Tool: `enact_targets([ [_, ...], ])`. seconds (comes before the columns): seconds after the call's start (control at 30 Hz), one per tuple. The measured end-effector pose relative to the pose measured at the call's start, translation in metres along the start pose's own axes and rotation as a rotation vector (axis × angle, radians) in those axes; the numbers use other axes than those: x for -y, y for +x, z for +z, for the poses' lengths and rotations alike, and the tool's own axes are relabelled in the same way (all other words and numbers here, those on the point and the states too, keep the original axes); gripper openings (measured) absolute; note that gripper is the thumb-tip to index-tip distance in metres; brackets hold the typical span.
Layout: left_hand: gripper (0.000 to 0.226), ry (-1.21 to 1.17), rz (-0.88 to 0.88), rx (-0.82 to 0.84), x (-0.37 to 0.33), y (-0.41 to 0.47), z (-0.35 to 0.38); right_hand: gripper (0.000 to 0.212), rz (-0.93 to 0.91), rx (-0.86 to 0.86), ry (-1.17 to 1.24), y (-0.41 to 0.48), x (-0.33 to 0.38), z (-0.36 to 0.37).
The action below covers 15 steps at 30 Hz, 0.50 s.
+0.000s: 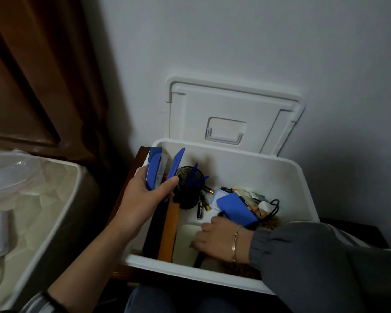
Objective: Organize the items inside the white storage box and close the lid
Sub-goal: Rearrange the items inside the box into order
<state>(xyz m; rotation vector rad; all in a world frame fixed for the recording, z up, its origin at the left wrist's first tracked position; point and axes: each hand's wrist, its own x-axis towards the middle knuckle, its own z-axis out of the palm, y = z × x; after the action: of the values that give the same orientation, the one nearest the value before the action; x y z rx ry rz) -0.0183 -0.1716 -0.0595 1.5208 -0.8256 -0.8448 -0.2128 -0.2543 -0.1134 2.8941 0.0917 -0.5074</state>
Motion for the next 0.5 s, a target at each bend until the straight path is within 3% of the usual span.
enact_targets([
  [0.13,0.048,0.03,0.008,0.015,-0.001,-0.001,0.002,0.057,0.072,0.299,0.393,0.006,-0.015,0.01],
  [0.23,0.044,0.031,0.001,0.012,-0.001,0.0,0.002,0.06,0.306,0.196,0.74,0.014,-0.053,0.01],
  [0.33,0.046,0.012,-0.002,0.003,-0.001,0.0,0.001,0.073,0.629,-0.007,0.717,0.031,-0.079,0.027],
  [0.5,0.057,0.019,-0.009,-0.006,0.002,0.002,0.0,0.107,0.813,0.038,0.582,0.065,-0.079,0.063],
])
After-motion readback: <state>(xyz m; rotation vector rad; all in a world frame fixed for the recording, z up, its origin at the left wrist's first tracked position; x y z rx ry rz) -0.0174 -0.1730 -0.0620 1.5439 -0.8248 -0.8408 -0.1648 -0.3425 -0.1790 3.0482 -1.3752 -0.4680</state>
